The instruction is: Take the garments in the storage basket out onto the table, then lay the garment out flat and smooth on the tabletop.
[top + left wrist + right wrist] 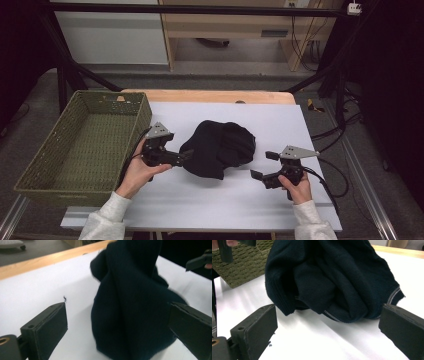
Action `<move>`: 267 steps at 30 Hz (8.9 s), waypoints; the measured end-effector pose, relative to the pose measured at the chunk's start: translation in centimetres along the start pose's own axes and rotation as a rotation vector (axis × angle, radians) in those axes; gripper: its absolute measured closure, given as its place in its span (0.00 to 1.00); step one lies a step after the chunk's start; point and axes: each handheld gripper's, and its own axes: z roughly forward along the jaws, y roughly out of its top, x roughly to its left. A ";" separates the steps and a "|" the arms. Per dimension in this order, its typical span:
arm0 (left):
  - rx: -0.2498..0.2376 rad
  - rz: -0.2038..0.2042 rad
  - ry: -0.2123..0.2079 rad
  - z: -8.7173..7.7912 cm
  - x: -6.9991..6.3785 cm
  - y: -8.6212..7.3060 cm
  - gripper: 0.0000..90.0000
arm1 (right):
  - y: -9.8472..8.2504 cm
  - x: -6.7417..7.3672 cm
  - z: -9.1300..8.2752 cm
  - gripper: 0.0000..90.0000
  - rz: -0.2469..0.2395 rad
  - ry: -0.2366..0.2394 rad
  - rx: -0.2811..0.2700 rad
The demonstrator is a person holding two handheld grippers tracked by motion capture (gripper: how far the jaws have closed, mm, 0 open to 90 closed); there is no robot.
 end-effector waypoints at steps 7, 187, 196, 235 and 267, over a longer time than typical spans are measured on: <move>0.015 -0.025 0.011 -0.1 0.0 -2.2 0.02 | 0.2 0.8 0.9 0.02 0.010 -0.012 0.014; 0.140 0.021 -0.009 4.3 -6.8 -4.3 0.08 | 0.1 0.0 2.8 0.23 0.127 -0.257 0.091; 0.240 0.029 0.001 6.4 -6.4 -5.5 0.42 | 0.0 0.0 5.0 0.23 0.145 -0.230 0.105; -0.007 -0.093 0.104 -4.4 -1.4 0.8 0.99 | 4.0 1.1 1.7 0.96 0.035 -0.252 0.004; 0.071 0.041 0.013 1.7 -5.2 -1.7 0.17 | 3.3 0.3 1.6 0.34 0.040 -0.281 0.006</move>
